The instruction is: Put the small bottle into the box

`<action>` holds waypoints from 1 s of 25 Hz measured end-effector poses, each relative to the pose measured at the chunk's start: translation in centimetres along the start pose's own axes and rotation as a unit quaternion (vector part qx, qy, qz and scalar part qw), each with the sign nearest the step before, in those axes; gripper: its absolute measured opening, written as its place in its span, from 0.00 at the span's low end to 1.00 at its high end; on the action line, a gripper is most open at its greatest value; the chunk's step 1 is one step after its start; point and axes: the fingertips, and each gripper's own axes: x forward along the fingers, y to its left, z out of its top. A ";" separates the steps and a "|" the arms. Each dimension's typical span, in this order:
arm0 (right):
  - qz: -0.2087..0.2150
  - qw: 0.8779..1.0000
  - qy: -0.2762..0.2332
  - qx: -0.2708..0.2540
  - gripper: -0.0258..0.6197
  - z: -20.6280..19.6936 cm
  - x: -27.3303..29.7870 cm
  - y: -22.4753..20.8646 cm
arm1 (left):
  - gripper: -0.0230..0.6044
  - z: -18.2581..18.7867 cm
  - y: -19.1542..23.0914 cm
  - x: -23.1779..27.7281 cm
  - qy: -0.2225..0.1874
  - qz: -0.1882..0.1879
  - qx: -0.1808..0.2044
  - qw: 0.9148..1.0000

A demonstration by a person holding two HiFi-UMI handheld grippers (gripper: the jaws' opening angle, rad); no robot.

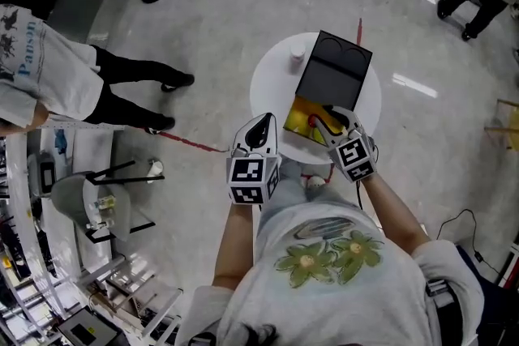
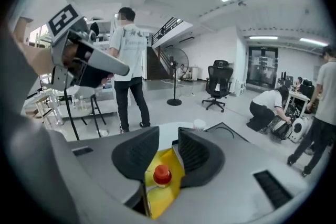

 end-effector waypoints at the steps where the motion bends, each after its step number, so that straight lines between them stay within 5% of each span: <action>1: -0.005 1.000 -0.004 0.002 0.23 0.6 -0.4 0.0 | 0.04 0.2 -0.2 0.0 -0.002 -0.002 0.001 1.000; 7: -0.034 0.999 -0.029 0.008 0.15 3.5 -2.8 -0.2 | 0.04 1.1 -1.7 -0.1 -0.012 -0.017 0.009 1.000; 9: -0.044 0.998 -0.043 0.014 0.05 4.4 -3.5 -0.5 | 0.04 1.5 -2.2 -0.1 -0.014 -0.021 0.013 1.000; 25: -0.057 0.992 -0.099 0.047 0.05 7.2 -6.1 -0.7 | 0.04 2.1 -3.6 -0.8 -0.025 -0.035 0.025 0.999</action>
